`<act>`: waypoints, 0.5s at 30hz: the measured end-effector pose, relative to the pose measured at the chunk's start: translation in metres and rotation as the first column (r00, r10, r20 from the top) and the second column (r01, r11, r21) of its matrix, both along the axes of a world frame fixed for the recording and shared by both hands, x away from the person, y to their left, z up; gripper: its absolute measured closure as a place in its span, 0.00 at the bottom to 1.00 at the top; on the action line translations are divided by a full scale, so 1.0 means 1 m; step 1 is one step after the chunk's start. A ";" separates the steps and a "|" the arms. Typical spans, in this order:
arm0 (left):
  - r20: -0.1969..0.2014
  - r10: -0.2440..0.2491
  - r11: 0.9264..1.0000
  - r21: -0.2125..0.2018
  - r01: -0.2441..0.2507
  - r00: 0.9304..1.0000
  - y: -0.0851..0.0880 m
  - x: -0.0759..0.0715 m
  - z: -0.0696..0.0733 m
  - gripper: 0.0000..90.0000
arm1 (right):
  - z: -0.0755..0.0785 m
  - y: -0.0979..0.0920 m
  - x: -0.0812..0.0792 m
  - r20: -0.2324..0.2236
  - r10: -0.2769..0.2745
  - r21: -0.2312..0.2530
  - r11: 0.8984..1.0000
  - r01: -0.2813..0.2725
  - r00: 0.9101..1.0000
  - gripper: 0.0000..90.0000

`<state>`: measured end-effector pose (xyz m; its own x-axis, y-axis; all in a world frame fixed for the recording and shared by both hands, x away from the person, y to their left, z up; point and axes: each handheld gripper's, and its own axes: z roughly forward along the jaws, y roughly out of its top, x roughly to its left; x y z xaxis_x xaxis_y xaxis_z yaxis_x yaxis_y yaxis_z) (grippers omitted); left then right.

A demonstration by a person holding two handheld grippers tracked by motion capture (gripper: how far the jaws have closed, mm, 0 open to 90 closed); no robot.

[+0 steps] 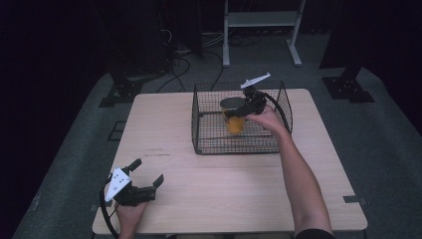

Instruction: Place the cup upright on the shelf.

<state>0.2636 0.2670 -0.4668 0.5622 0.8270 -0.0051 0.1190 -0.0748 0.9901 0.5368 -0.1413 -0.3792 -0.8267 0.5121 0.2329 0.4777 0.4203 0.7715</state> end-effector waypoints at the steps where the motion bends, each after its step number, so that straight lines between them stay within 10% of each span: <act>1: 0.000 0.000 1.000 -0.001 0.000 1.000 0.000 0.000 0.000 0.01 | 0.000 0.000 0.000 0.005 -0.001 -0.005 1.000 0.001 1.000 0.11; 15: 0.000 -0.002 1.000 0.001 0.002 1.000 0.000 0.000 0.000 0.01 | -0.013 -0.005 0.001 -0.006 -0.015 -0.027 1.000 0.015 1.000 0.11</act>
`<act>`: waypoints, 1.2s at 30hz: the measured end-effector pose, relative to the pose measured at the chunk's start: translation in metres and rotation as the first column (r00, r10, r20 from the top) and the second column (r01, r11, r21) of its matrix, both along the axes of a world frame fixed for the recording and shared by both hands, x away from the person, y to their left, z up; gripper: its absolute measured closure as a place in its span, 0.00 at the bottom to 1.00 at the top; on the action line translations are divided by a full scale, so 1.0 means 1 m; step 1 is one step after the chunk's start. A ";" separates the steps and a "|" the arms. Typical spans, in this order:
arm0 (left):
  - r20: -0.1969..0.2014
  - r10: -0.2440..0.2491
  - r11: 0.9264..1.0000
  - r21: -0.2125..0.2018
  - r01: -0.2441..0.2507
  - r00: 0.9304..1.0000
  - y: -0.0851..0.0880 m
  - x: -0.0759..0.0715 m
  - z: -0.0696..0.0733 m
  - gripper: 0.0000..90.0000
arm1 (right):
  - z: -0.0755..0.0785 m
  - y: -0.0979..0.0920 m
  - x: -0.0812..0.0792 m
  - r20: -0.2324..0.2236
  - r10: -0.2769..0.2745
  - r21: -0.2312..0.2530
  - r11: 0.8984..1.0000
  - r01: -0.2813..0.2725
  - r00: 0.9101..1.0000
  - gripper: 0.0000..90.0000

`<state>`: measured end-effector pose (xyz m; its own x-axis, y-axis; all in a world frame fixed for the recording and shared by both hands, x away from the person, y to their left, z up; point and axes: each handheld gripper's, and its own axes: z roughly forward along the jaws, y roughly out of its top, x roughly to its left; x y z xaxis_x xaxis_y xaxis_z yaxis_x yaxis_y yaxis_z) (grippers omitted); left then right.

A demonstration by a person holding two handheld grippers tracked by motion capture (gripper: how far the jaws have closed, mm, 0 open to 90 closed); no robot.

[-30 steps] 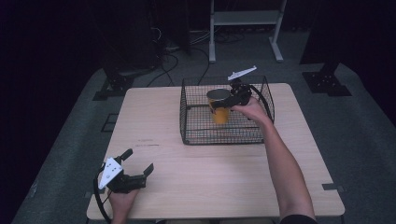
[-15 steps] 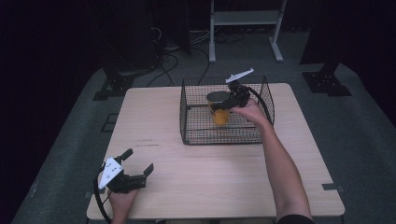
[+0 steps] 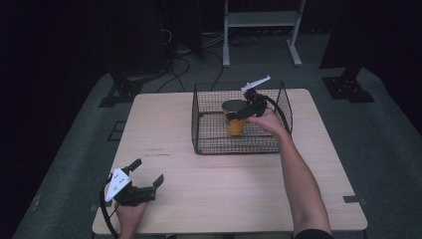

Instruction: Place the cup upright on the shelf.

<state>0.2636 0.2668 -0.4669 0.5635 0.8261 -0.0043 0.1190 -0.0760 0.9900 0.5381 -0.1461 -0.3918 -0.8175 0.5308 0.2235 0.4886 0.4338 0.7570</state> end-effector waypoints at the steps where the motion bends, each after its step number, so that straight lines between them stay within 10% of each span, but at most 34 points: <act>1: 0.000 0.000 1.000 -0.001 0.000 1.000 0.000 0.000 0.000 0.01 | -0.001 -0.001 0.000 0.001 -0.001 -0.001 1.000 0.001 1.000 0.11; 36: 0.002 -0.002 1.000 0.003 0.002 1.000 -0.001 0.000 0.000 0.01 | -0.006 0.003 -0.006 0.029 0.031 -0.103 0.994 -0.027 0.999 0.08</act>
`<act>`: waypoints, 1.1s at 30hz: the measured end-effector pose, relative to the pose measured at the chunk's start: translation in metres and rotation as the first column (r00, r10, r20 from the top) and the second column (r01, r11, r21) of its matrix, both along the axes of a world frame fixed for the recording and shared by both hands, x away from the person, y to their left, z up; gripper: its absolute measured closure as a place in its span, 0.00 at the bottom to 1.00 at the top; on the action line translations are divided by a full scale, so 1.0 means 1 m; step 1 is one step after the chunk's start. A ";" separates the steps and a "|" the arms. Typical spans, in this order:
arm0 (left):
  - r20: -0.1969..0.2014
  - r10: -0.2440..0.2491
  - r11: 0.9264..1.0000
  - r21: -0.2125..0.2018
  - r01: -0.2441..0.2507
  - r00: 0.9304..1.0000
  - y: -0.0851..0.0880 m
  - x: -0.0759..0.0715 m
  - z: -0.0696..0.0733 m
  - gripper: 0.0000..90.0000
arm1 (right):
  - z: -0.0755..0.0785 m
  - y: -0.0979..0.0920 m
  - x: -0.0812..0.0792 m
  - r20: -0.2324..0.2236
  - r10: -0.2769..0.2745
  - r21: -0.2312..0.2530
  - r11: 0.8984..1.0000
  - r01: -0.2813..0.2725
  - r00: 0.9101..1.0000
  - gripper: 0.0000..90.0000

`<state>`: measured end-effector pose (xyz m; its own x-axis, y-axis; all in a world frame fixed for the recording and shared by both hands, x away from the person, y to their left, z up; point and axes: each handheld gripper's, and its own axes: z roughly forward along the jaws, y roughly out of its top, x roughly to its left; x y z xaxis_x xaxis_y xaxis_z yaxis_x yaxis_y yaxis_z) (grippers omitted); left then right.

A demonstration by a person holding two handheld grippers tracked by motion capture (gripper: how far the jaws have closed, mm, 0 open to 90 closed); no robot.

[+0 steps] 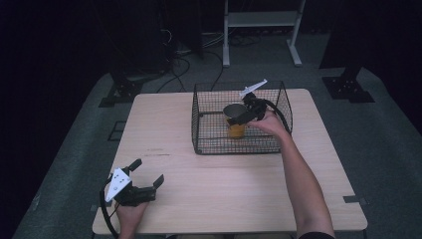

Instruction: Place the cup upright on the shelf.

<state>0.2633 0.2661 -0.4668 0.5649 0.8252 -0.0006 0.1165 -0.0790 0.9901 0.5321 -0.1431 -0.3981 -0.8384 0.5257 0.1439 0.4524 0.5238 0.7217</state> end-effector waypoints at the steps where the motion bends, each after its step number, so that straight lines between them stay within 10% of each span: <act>1: 0.000 0.000 1.000 0.001 0.000 1.000 0.000 0.000 0.000 0.01 | 0.000 0.000 0.000 0.001 0.001 -0.002 1.000 -0.001 1.000 0.08; 16: -0.001 0.001 1.000 0.003 -0.001 1.000 0.000 0.000 0.000 0.01 | 0.010 -0.003 -0.004 0.015 -0.003 0.002 1.000 0.003 1.000 0.03; 33: -0.001 0.008 1.000 0.000 -0.008 1.000 0.000 0.001 0.000 0.01 | 0.045 -0.025 -0.014 0.053 -0.058 0.135 0.990 0.050 0.997 0.03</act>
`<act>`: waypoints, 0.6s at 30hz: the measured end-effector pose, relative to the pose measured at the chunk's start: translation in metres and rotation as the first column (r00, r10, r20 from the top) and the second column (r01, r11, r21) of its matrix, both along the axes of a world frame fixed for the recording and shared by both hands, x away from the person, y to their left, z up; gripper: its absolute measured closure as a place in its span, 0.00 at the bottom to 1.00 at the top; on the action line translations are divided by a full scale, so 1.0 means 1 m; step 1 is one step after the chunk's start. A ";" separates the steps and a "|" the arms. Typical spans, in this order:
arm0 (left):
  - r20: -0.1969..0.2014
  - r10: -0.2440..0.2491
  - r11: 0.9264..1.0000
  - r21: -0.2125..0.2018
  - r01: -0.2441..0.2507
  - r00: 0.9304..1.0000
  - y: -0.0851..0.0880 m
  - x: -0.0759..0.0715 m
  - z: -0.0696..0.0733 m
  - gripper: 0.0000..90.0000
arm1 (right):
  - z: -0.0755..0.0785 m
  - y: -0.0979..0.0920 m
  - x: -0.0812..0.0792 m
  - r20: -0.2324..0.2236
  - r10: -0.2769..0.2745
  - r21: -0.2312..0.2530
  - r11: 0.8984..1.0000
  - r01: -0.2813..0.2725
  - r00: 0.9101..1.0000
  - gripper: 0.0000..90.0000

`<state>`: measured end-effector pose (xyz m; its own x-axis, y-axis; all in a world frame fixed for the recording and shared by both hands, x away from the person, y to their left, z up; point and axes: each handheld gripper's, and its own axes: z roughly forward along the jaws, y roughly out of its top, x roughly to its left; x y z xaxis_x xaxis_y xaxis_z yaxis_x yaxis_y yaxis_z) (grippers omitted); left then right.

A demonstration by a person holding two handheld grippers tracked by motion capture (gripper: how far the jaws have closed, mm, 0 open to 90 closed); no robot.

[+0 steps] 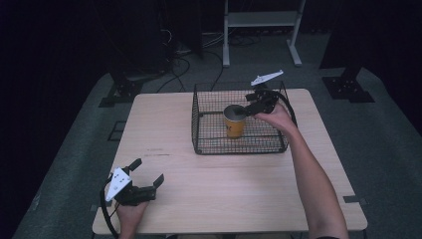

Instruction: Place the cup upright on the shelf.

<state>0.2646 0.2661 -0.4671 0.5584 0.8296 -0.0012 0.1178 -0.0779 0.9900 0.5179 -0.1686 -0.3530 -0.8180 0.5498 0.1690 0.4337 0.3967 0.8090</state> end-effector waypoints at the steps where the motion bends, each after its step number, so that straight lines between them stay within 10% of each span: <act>1: 0.001 0.001 1.000 0.001 -0.001 1.000 0.000 0.000 0.000 0.01 | 0.004 -0.002 -0.002 0.000 0.008 0.019 1.000 -0.008 1.000 0.03; 18: -0.001 -0.007 1.000 0.012 0.007 1.000 -0.002 -0.002 0.000 0.01 | 0.021 -0.006 -0.050 0.010 0.099 0.099 0.990 -0.099 0.995 0.06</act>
<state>0.2630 0.2642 -0.4671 0.5640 0.8257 0.0080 0.1179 -0.0901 0.9889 0.4682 -0.1744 -0.3318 -0.8684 0.4470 0.2146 0.3925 0.3552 0.8484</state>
